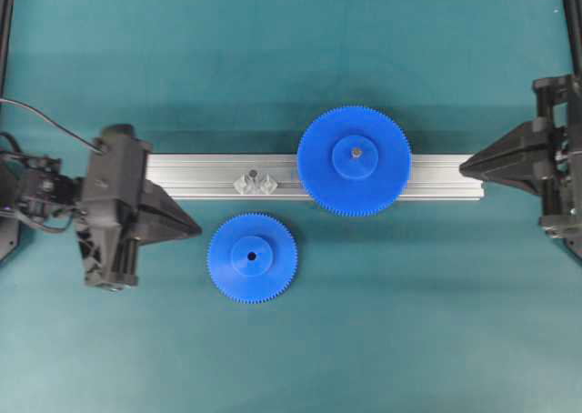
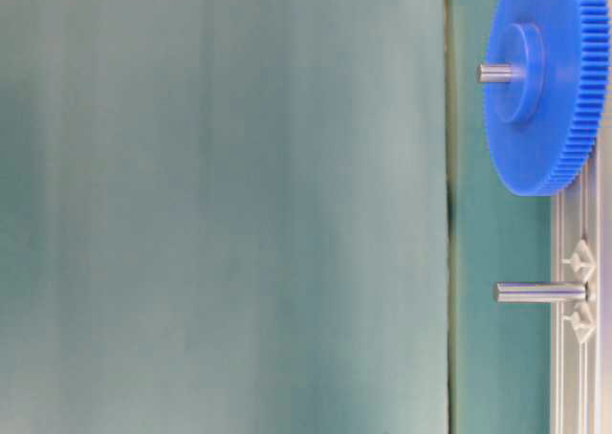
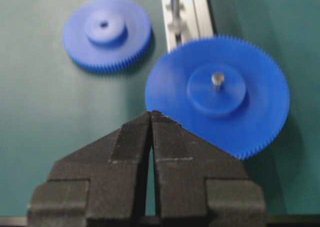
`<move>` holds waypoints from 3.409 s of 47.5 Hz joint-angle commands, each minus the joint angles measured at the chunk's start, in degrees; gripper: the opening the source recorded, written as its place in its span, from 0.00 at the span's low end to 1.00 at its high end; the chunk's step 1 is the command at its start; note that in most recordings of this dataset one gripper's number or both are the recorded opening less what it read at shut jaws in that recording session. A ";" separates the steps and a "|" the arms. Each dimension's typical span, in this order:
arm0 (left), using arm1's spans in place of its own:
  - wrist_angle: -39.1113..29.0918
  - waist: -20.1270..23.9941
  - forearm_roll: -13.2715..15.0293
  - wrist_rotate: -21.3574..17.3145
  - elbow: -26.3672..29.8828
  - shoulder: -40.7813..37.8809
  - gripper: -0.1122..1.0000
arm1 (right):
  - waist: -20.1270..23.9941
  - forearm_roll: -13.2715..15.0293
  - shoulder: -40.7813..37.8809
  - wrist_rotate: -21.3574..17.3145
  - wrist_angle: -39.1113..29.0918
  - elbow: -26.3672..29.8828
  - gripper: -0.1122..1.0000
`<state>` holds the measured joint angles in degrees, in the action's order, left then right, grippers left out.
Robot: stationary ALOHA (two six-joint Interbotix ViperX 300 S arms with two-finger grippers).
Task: Insert the small gear onto the shaft.
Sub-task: 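Move the left gripper over the small blue gear on the table, then lower the left gripper and grasp the small blue gear's hub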
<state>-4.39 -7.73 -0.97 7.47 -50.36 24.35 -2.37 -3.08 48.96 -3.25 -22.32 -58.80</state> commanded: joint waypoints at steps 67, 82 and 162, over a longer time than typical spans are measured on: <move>-5.10 -0.70 -0.18 -0.62 16.35 -28.83 0.91 | -0.35 2.02 -8.61 -0.44 7.21 0.44 0.15; -8.09 -0.53 -0.18 -0.62 16.96 -30.67 0.92 | -0.35 2.02 -8.44 -0.44 7.47 0.09 0.15; -12.13 0.35 -0.18 -0.88 18.81 -32.08 0.75 | -0.35 1.76 -6.06 -0.70 8.70 -2.02 0.15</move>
<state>-16.96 -7.65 -1.05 6.59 -32.34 -8.79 -2.64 -1.23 42.89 -3.52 -14.06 -61.35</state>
